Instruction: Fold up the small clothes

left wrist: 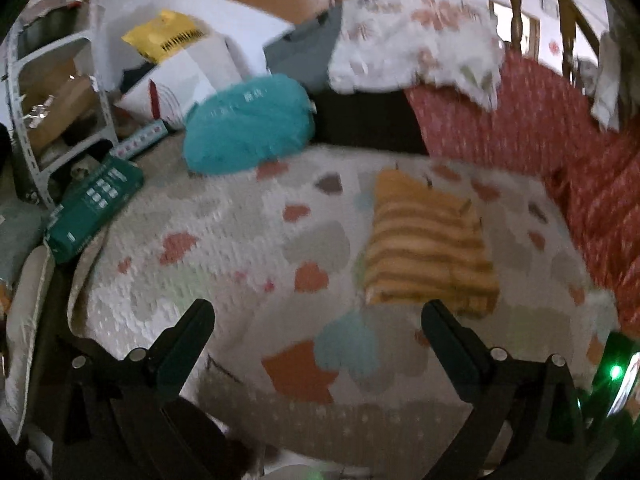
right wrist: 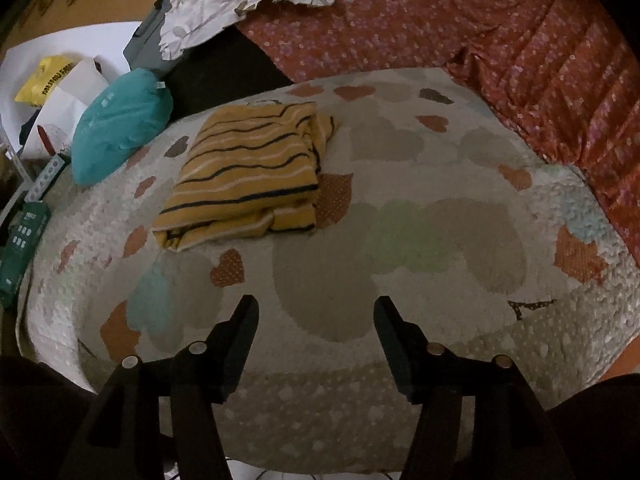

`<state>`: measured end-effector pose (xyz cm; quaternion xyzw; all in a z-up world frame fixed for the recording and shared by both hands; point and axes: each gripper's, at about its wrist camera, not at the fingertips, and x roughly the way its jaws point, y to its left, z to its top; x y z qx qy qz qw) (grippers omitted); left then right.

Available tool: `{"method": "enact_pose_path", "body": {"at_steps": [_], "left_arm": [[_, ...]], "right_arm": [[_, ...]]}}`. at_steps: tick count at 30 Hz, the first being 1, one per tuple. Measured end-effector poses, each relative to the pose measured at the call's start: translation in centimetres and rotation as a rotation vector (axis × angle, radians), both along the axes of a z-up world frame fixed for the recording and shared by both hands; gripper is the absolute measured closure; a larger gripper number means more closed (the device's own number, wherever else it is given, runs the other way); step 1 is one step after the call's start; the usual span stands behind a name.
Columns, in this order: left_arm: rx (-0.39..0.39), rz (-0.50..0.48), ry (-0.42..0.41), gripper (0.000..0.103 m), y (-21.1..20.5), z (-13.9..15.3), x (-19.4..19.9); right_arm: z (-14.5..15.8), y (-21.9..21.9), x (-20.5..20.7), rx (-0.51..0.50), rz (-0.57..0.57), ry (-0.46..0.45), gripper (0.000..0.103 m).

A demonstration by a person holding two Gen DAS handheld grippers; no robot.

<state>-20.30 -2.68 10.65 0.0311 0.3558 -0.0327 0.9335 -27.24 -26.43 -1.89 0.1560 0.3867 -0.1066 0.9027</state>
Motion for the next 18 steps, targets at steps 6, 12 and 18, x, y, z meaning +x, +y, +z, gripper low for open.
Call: {"method": "enact_pose_path", "body": {"at_steps": [6,12,18], "left_arm": [[0.021,-0.022,0.112,0.000,-1.4,-2.6,0.1],[-0.001,-0.054,0.120,0.000,-1.9,-3.2,-0.5],[0.015,-0.088,0.132,0.000,-2.3,-4.0,-0.6]], "right_arm": [[-0.9,-0.8,0.5,0.040,-0.019,0.033,0.037],[-1.1,-0.6,0.6,0.047,-0.021,0.044,0.034],[-1.5,0.0,0.9,0.025,-0.012,0.057,0.033]]}}
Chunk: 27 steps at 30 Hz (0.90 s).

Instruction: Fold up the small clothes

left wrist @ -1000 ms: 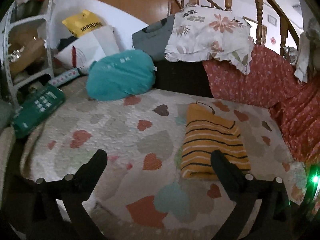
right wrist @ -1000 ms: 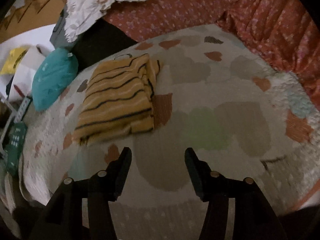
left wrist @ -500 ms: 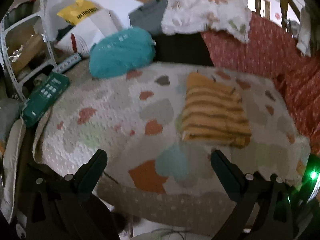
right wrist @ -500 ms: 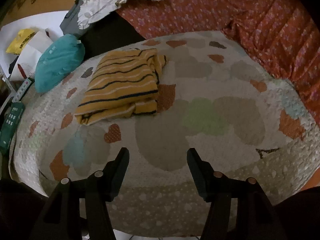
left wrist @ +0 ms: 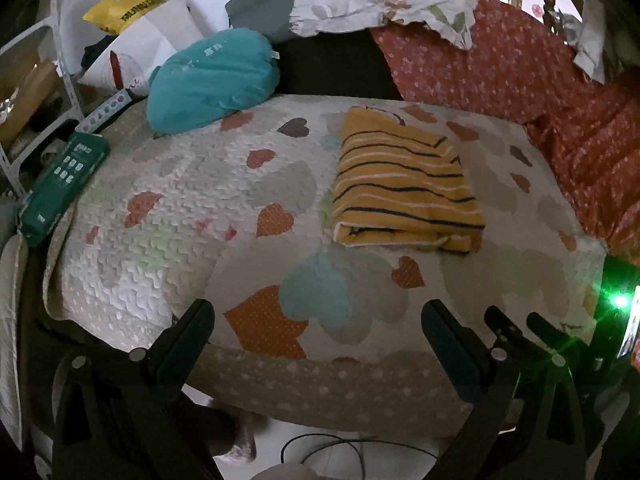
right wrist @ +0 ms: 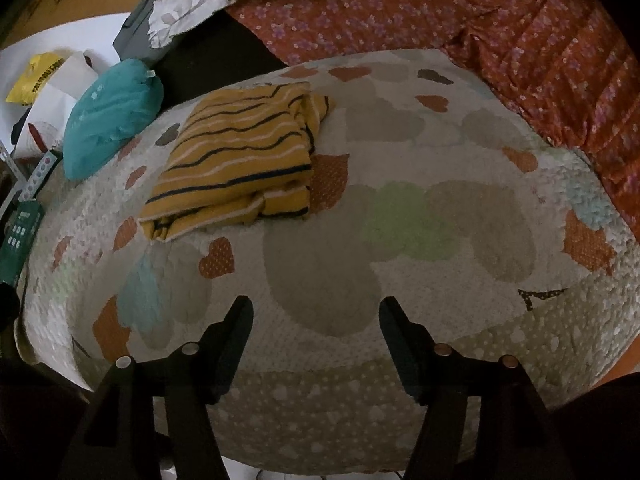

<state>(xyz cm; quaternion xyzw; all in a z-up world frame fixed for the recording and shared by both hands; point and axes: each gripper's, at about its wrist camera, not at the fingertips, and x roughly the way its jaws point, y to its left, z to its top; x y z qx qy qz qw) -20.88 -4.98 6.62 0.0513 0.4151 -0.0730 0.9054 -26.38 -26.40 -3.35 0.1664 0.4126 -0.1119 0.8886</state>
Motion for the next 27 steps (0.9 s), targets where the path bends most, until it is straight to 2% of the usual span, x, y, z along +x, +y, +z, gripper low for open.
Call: {"method": "enact_pose_path", "body": {"at_steps": [5,10,15,21,27], "left_arm": [[0.007,0.002,0.021,0.000,0.1,-0.7,0.0],[0.020,0.001,0.007,0.000,-0.2,-1.4,0.5],[0.168,-0.045,-0.104,0.000,-1.7,-3.1,1.8],[0.152,-0.055,-0.008,0.000,-0.7,-6.1,3.1],[0.096,-0.049,0.054,0.000,-0.3,-7.0,3.7]], "right_arm": [[-0.3,0.3,0.2,-0.013,-0.001,0.011,0.033],[-0.4,0.7,0.1,-0.027,0.003,0.014,0.033],[-0.8,0.8,0.3,-0.034,0.002,0.029,0.033],[-1.2,1.4,0.8,-0.052,0.012,0.042,0.033],[-1.6,2.3,1.3,-0.076,0.035,0.054,0.033]]}}
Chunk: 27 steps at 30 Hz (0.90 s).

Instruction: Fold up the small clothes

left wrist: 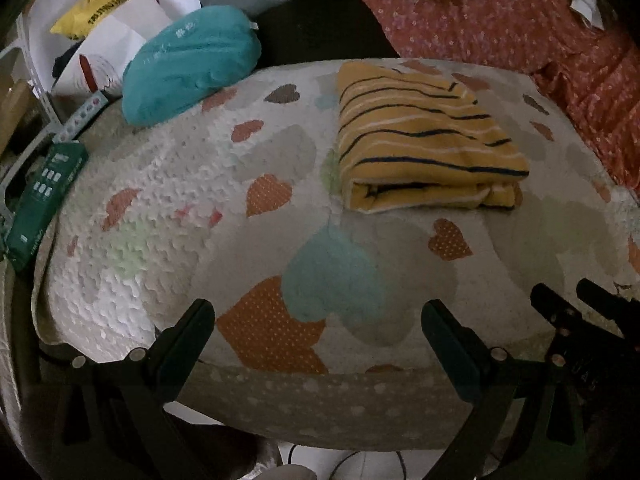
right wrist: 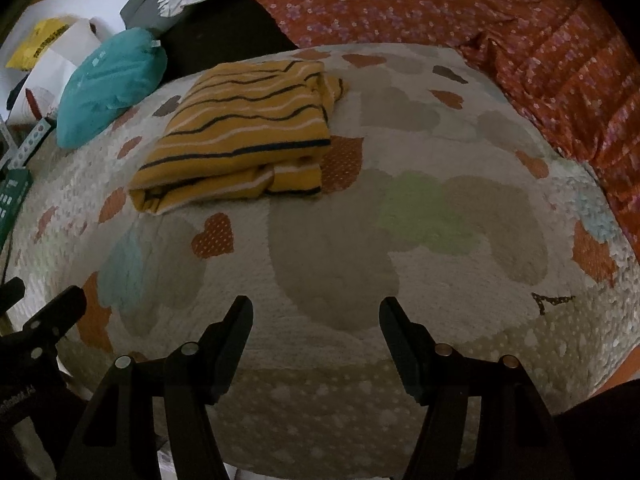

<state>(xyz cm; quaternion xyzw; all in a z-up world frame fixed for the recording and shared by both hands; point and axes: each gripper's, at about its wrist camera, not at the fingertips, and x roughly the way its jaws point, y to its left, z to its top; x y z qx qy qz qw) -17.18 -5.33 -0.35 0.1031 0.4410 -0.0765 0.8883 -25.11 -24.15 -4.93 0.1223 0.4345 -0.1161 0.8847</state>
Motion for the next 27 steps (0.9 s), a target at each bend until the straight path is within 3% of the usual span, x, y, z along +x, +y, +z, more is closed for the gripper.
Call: {"method": "enact_pose_path", "body": {"at_steps": [27], "left_arm": [[-0.116,0.033,0.108,0.000,1.5,-0.8,0.8]], "right_arm": [[0.1,0.1,-0.1,-0.023,0.010,-0.008,0.032]]}}
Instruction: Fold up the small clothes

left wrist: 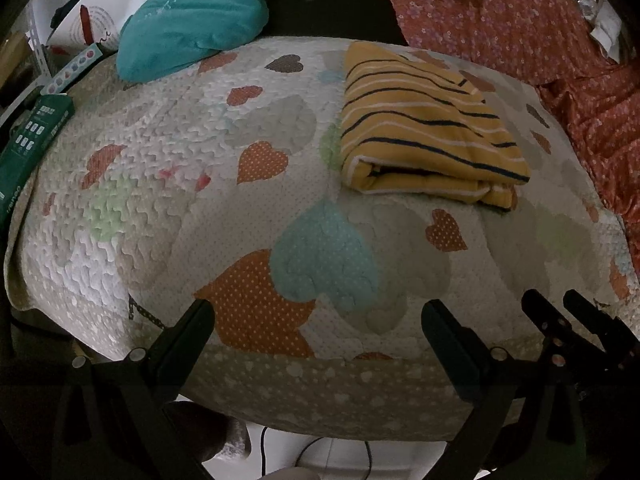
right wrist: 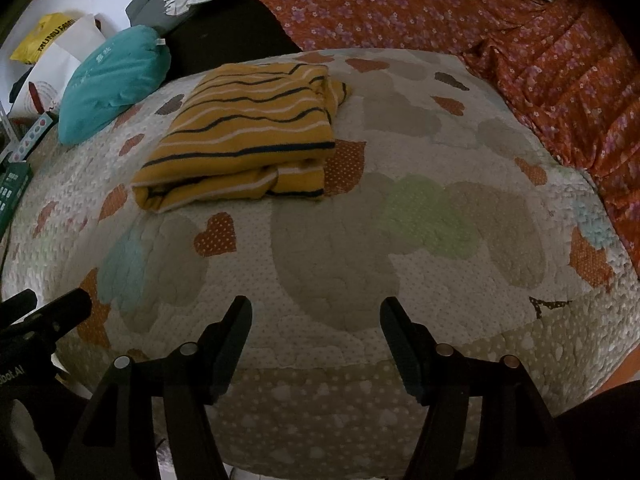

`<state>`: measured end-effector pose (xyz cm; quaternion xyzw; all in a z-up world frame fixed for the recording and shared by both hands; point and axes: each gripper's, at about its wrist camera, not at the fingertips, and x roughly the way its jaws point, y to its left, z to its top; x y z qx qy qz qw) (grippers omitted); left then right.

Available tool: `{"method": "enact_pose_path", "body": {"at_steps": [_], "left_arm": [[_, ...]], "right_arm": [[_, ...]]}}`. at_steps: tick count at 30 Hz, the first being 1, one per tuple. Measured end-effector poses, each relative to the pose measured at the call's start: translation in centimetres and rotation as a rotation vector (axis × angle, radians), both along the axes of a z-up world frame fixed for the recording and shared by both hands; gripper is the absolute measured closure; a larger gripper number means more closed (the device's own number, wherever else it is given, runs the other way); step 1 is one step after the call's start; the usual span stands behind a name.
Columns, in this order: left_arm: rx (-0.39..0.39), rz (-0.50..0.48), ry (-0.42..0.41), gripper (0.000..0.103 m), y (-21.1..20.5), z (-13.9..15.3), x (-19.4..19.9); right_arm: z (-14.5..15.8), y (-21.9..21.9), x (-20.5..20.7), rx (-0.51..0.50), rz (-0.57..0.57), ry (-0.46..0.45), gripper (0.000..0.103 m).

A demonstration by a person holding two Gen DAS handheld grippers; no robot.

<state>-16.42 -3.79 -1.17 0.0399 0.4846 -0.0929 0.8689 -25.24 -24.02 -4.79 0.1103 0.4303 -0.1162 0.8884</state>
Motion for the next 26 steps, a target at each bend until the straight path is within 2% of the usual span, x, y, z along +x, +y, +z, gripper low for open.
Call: {"method": "enact_pose_path", "body": {"at_steps": [19,26], "left_arm": [[-0.011,0.001,0.007,0.000,-0.27,-0.01,-0.08],[0.008,0.008,0.002,0.000,-0.89,-0.02,-0.46]], "right_arm": [[-0.06,0.30,0.12,-0.017,0.017,-0.001,0.032],[-0.02,0.30,0.28,-0.020,0.029,0.001,0.031]]}}
